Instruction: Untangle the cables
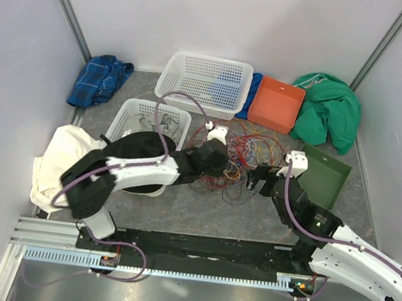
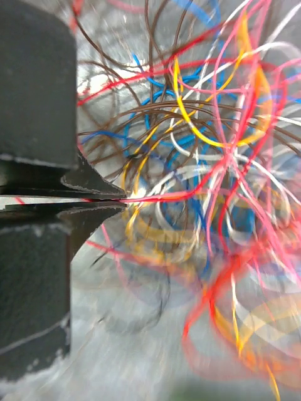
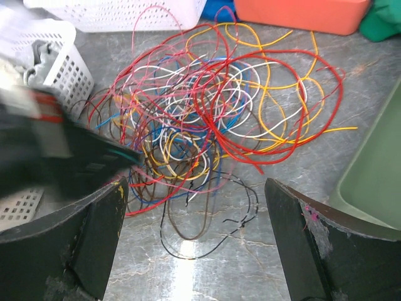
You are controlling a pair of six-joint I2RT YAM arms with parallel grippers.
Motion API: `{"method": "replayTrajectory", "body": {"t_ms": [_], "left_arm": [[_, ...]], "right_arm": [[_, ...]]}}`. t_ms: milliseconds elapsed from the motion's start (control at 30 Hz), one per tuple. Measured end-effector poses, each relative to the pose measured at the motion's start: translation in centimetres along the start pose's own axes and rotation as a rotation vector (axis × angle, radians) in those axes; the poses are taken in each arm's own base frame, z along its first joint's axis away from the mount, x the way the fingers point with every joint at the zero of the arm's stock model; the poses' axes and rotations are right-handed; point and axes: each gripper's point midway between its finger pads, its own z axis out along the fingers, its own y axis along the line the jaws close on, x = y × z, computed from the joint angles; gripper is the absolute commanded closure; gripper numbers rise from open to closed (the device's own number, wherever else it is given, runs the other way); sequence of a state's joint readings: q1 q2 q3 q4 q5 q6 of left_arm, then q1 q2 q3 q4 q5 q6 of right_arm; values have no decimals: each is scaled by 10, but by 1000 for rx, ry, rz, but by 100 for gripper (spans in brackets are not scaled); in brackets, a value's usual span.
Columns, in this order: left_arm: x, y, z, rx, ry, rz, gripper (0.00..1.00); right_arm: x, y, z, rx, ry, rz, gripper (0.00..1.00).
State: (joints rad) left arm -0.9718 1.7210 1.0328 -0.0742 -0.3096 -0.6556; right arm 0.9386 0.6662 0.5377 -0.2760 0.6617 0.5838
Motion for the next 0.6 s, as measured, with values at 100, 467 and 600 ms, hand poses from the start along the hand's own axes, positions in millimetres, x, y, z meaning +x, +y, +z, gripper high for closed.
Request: {"method": "replayTrajectory", "body": {"t_ms": [100,467,600], "left_arm": [[-44,-24,-50,140,-100,-4,98],[-178,-75,-236,526,-489,-63,98],[-190,-85,-252,566,-500,-51,98]], "right_arm": [[-7,-4,-5,5,-21,8,2],[-53,9,-36,-149,-163,116,3],[-56,29,-41,-260,-160,117,4]]}}
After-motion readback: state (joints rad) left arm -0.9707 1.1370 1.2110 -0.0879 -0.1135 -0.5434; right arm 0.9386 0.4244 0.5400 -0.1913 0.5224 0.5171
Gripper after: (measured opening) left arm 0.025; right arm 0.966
